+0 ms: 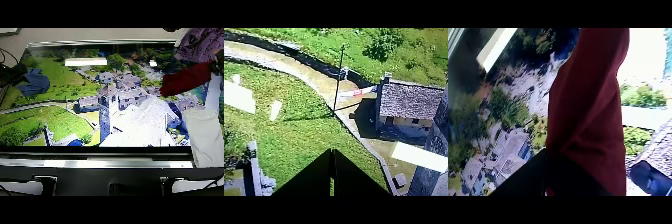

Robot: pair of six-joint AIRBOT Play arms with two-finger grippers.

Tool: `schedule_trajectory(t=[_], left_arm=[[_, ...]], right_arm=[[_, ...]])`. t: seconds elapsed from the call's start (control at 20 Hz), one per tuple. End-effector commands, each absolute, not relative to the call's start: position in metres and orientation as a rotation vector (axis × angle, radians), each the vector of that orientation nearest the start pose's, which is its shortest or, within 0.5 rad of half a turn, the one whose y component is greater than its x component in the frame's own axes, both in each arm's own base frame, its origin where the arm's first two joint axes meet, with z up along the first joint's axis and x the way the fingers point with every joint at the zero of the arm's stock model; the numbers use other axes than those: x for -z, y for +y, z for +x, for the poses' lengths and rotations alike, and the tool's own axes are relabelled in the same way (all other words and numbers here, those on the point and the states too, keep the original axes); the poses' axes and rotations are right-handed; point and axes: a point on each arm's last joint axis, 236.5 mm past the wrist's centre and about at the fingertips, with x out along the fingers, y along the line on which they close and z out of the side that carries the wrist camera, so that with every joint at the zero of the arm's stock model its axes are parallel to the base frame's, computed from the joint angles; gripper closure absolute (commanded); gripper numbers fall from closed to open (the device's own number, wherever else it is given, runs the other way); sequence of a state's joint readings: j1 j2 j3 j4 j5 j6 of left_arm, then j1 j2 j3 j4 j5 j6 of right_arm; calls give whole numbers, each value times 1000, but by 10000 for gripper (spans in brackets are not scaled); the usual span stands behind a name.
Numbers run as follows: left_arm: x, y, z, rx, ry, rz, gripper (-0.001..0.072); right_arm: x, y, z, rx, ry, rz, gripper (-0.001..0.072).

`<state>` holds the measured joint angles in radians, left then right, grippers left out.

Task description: Fold the clothes and pants, and hang the long-sleeved shirts on hangers.

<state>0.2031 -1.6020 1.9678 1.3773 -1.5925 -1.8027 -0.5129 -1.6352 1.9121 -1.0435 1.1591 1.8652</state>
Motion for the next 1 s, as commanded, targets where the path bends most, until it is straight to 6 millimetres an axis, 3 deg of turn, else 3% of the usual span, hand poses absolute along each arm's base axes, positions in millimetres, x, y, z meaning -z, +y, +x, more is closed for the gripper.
schedule_trajectory(t=[0.0, 0.35, 0.75, 0.95], left_arm=[[-130, 48, 454, -147, 1224, -441, 692], [-127, 46, 442, -147, 1275, -439, 693], [-124, 43, 430, -129, 1330, -416, 693], [-123, 42, 424, -111, 1356, -393, 692]], right_arm=[[-182, -212, 486, 458, 686, 882, 691], [-192, -234, 433, 709, 703, 905, 691], [-182, -260, 345, 1046, 853, 812, 690], [-173, -259, 326, 1101, 927, 796, 690]])
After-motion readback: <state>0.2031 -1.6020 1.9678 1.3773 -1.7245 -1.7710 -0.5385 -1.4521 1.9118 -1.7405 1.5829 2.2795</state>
